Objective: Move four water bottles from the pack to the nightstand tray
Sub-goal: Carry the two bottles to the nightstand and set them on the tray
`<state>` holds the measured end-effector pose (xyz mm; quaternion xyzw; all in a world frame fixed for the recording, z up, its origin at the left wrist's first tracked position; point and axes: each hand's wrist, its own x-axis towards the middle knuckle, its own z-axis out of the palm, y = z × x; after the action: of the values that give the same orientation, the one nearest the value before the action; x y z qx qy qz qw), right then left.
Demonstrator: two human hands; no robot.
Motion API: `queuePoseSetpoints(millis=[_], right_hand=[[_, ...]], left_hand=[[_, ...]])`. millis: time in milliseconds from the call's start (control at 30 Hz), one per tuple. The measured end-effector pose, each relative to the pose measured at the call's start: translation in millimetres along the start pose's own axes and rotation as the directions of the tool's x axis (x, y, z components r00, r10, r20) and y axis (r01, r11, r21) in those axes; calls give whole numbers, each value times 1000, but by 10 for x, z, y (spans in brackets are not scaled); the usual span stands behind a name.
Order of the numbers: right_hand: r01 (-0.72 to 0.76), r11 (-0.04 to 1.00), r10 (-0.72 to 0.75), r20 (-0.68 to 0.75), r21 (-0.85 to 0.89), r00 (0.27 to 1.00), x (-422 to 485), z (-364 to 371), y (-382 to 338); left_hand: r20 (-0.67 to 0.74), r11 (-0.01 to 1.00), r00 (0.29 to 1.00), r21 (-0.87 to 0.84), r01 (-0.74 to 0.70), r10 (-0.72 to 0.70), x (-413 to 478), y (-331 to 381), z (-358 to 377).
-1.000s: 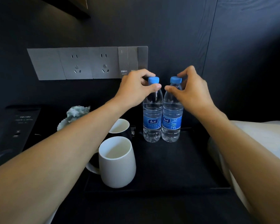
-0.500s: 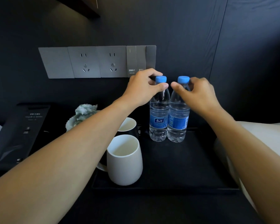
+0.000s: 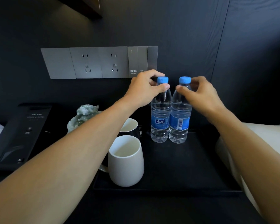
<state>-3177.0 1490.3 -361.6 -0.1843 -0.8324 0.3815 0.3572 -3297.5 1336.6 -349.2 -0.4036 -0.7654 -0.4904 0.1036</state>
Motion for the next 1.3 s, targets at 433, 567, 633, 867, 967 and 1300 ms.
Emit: queuePoseSetpoints(millis=[433,567,633,867,967,1300], right_hand=[[-5,994,-3,-71,-108,997,-56,46,-5],[32,999,-30,-52,38,998,-87,-21,19],[43,998,-40,-70,43,997,-89,-18,40],[16,999,-11,-120,37,993,-71,65,13],[0,1000,4,-117,29,993,-69,80,6],[-4,1000,3,-115,-7,993,-91,112,35]], left_hand=[[34,999,999,-45,1,0,-20,-15,-3],[47,998,999,-56,11,-9,-28,-2,-12],[61,998,998,-55,11,-8,-37,9,-18],[123,998,992,-60,10,-2,-45,-15,-67],[133,997,991,-74,32,-22,-45,-27,-71],[153,996,988,-80,45,-33,-53,-33,-59]])
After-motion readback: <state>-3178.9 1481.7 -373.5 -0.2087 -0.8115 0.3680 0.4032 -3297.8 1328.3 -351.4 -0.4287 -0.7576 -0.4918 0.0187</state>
